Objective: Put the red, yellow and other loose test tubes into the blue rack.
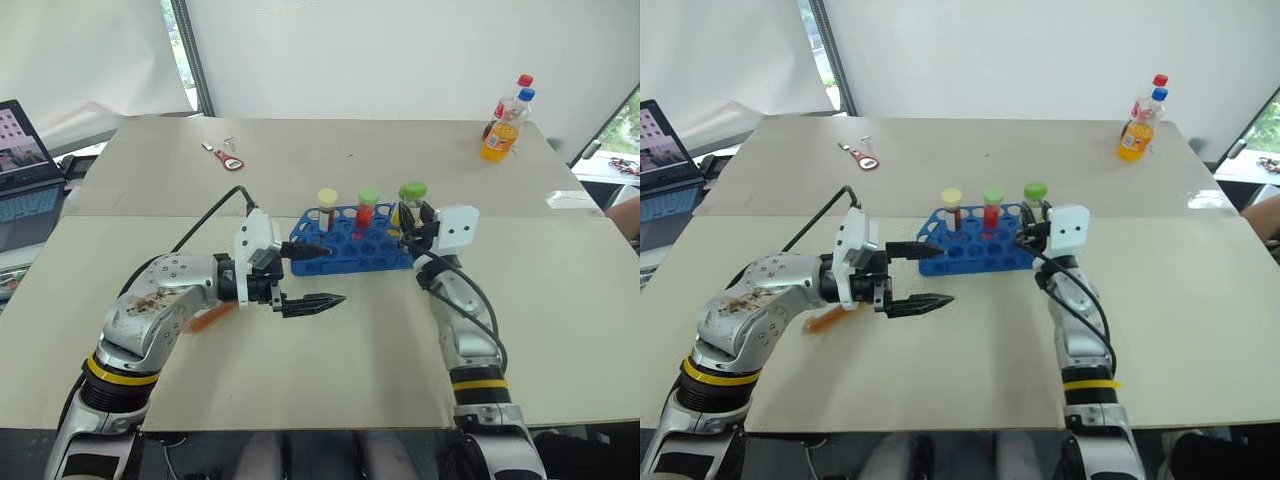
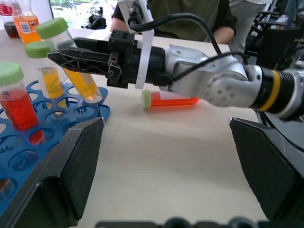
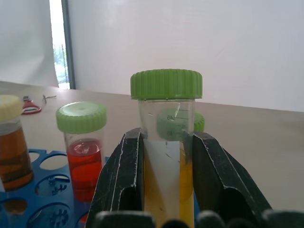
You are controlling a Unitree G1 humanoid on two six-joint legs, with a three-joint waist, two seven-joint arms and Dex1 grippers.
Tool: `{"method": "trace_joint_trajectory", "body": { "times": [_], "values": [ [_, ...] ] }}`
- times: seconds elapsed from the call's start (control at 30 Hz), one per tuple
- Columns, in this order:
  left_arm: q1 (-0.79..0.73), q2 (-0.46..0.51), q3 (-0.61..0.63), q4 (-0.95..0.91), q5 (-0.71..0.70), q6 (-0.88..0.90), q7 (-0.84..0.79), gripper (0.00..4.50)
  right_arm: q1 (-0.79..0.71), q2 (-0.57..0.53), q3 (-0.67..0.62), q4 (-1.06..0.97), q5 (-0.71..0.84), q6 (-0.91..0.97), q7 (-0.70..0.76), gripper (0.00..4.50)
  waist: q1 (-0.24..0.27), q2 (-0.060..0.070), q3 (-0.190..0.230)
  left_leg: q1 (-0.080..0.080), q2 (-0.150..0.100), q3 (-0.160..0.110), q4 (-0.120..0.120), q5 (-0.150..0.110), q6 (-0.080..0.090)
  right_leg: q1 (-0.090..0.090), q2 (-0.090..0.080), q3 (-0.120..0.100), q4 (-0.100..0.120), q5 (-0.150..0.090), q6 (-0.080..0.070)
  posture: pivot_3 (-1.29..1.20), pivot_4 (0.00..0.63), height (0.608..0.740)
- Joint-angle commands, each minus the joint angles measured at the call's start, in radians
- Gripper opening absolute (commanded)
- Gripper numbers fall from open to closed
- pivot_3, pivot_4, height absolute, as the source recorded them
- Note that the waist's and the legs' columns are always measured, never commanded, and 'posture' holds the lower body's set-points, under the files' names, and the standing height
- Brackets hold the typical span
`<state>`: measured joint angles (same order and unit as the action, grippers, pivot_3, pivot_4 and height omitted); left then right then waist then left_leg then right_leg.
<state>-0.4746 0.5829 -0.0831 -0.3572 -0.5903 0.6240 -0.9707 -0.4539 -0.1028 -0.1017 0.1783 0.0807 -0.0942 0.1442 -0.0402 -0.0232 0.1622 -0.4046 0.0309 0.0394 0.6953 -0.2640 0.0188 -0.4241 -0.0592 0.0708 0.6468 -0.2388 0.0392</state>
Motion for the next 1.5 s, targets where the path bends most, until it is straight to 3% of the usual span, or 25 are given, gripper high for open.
{"method": "trace_joint_trajectory", "body": {
  "times": [0.03,0.43,0.5,0.73,0.93,1.13,1.23,1.3,1.5],
  "values": [
    [-0.031,-0.017,0.016,-0.031,-0.026,0.020,0.031,4.50,0.017,0.044,-0.002,0.004,-0.021,-0.043,-0.078,1.00,-0.001,0.000,0.000,0.000,0.000,0.000,0.000,0.000,0.000,0.000,0.000,0.000,0.000,0.000,0.000,0.00,0.150,0.740],
    [-0.054,-0.050,0.008,-0.059,-0.039,0.082,0.109,4.50,0.053,0.091,0.021,0.017,-0.048,-0.110,-0.132,1.00,-0.004,0.000,0.000,0.000,0.000,0.000,-0.001,0.000,0.000,0.000,0.000,0.000,0.000,0.000,0.000,0.00,0.150,0.740],
    [-0.054,-0.052,0.006,-0.059,-0.039,0.082,0.117,4.50,0.064,0.082,0.019,-0.001,-0.044,-0.107,-0.126,2.06,-0.004,0.000,0.000,0.000,0.000,0.000,-0.001,0.000,0.000,0.000,0.000,0.000,0.000,0.000,0.000,0.00,0.150,0.740],
    [-0.044,-0.060,-0.006,-0.047,-0.015,0.059,0.143,4.50,0.136,0.014,0.038,-0.176,-0.019,0.066,-0.050,4.45,-0.001,0.000,0.000,0.000,0.000,0.000,-0.001,0.000,0.000,0.000,-0.001,0.000,0.000,0.000,0.000,0.00,0.150,0.740],
    [-0.031,-0.058,-0.015,-0.040,0.018,0.045,0.152,4.50,0.293,-0.150,0.009,-0.507,0.073,0.388,0.082,4.45,0.006,0.000,0.000,-0.001,-0.001,-0.001,-0.001,0.000,0.000,0.000,-0.001,0.000,-0.001,0.000,0.000,0.00,0.150,0.740],
    [-0.018,0.037,-0.035,0.003,0.081,-0.023,0.039,4.50,0.312,-0.483,-0.127,-0.740,0.284,0.811,0.281,4.45,0.006,0.000,0.000,0.000,-0.001,-0.001,0.000,0.000,0.000,0.001,0.000,0.000,-0.005,0.000,0.000,0.00,0.150,0.740],
    [0.005,0.151,-0.067,0.001,0.112,-0.120,-0.130,4.50,0.245,-0.691,-0.106,-0.736,0.341,1.113,0.344,4.45,0.000,0.000,0.000,0.001,0.000,0.000,0.000,0.000,0.000,0.001,0.001,0.001,-0.005,0.000,0.000,0.00,0.150,0.740],
    [0.023,0.215,-0.074,-0.006,0.112,-0.168,-0.230,4.50,0.169,-0.771,-0.069,-0.679,0.381,1.254,0.383,4.45,-0.002,0.000,0.000,0.001,0.000,0.000,-0.001,0.000,0.000,0.001,0.001,0.000,-0.005,-0.001,-0.001,0.00,0.150,0.740],
    [0.051,0.302,-0.069,-0.071,0.069,-0.198,-0.380,4.50,-0.069,-0.842,0.105,-0.439,0.393,1.459,0.457,4.45,0.003,-0.001,0.001,-0.002,0.000,0.004,-0.001,0.000,0.000,0.001,0.001,0.000,-0.008,-0.001,-0.001,0.00,0.150,0.740]
  ]
}}
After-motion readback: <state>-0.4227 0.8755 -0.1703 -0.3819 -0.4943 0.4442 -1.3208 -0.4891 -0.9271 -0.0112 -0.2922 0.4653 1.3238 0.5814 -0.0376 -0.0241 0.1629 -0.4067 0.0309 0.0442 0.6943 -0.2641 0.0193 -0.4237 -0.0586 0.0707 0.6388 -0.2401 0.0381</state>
